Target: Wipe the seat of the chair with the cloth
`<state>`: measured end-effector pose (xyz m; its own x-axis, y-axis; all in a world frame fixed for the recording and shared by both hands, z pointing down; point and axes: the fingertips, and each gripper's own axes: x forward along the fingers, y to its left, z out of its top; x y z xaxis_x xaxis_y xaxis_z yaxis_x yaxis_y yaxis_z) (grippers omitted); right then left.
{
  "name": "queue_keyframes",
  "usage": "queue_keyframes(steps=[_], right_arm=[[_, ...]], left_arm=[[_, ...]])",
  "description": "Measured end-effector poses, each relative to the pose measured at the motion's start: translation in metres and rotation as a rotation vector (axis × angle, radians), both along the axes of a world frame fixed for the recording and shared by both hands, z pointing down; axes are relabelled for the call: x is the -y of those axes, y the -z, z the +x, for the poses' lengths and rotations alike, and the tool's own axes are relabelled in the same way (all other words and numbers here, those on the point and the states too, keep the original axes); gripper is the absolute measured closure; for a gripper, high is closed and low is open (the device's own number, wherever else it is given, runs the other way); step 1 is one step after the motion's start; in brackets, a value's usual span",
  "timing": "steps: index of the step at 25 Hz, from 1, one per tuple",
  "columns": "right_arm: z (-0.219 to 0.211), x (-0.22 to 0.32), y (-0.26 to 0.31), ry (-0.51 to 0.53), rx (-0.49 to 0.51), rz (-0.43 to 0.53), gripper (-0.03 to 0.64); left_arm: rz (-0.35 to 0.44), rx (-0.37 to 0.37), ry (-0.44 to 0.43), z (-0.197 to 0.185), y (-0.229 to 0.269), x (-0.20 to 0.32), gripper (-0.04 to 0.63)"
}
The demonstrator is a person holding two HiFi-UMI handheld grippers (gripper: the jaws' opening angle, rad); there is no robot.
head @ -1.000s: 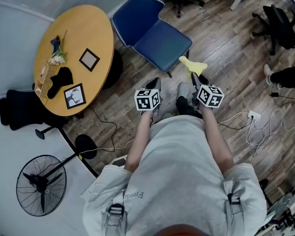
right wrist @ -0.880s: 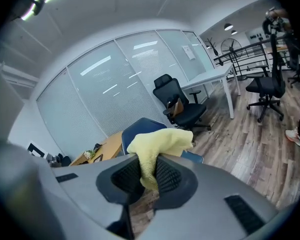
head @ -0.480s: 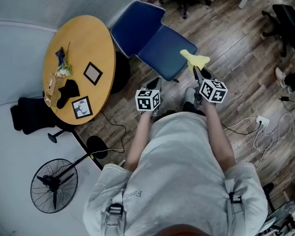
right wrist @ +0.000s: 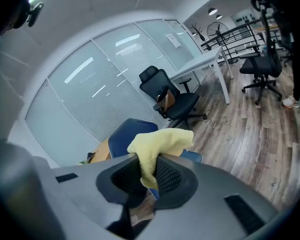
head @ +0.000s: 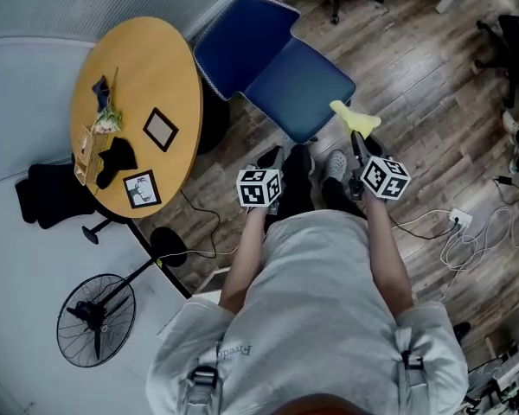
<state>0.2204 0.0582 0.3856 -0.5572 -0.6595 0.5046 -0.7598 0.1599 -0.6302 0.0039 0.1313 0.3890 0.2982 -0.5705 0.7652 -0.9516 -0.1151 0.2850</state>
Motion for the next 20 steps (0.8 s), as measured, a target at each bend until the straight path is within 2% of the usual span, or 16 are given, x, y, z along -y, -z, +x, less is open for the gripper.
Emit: queue_keyframes(steps=[4, 9, 16, 20], right_arm=[[-0.003, 0.004, -0.010, 0.024, -0.047, -0.021, 0.543], [-0.032, 0.015, -0.033, 0.076, -0.075, -0.069, 0.543], [-0.092, 0.043, -0.069, 0.186, -0.110, -0.080, 0.543], [-0.110, 0.070, -0.090, 0.200, -0.127, -0.081, 0.543]], left_arm=[[0.000, -0.029, 0.058, -0.019, -0.006, 0.016, 0.568], [0.003, -0.073, 0.126, -0.046, -0.023, 0.043, 0.568], [0.004, -0.108, 0.137, -0.068, -0.055, 0.079, 0.568], [-0.013, -0.112, 0.136, -0.085, -0.079, 0.092, 0.568]])
